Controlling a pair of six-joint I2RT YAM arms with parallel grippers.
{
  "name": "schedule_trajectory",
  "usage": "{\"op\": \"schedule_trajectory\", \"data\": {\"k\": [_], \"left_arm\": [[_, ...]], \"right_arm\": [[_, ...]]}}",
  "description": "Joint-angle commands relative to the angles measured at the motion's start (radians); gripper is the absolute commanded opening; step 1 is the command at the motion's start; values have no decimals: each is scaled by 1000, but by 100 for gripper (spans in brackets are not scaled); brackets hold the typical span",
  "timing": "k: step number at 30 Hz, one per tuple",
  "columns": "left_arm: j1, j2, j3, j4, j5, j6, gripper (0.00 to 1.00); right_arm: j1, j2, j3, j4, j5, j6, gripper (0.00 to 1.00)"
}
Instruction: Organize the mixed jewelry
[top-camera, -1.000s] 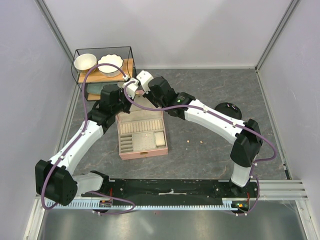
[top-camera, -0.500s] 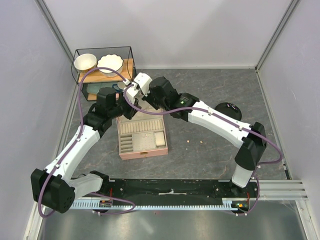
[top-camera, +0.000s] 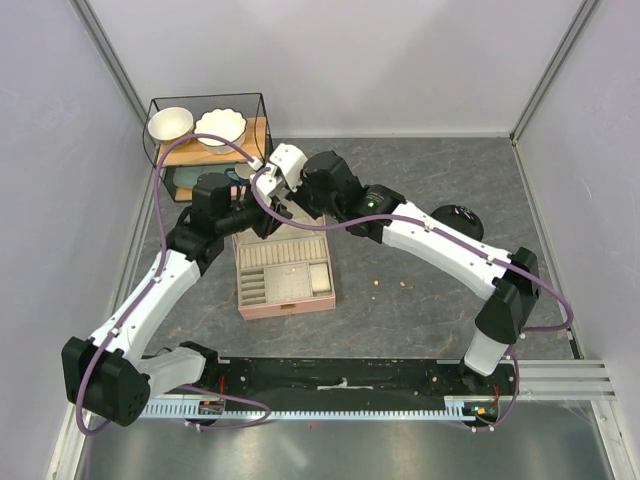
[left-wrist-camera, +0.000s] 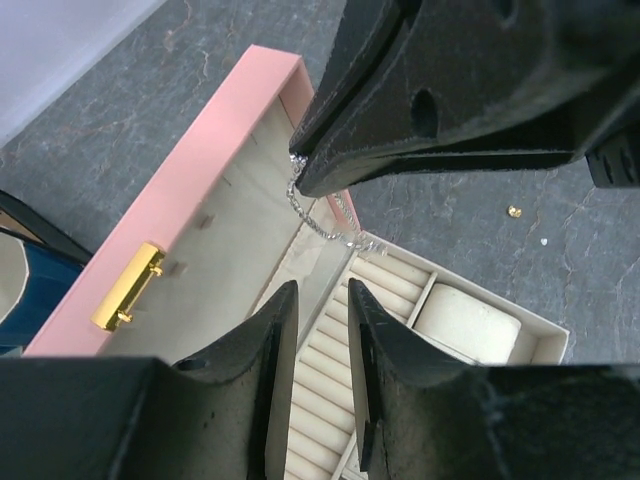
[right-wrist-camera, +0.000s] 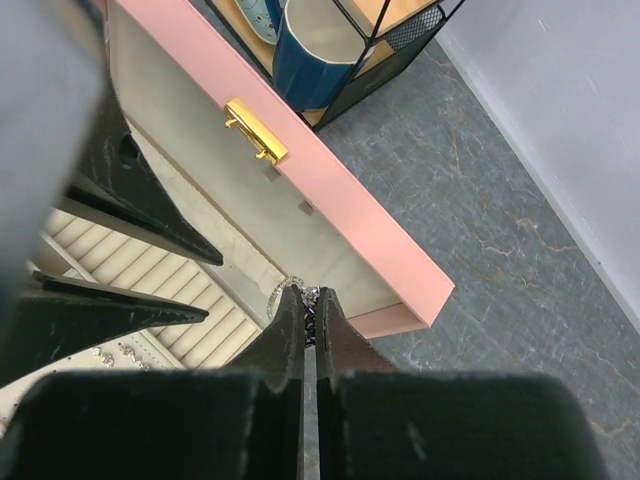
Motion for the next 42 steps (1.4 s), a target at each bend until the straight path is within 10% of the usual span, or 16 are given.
{"op": "schedule_trajectory", "data": {"k": [1,42], "left_arm": [[-3,2,7,141,38,-57,34],[-32,108,-42,322,60,-126,32]], "right_arm": [[6,-28,14,-36,-36,-12,0],[10,-34,29,-38,-65,8,0]]}}
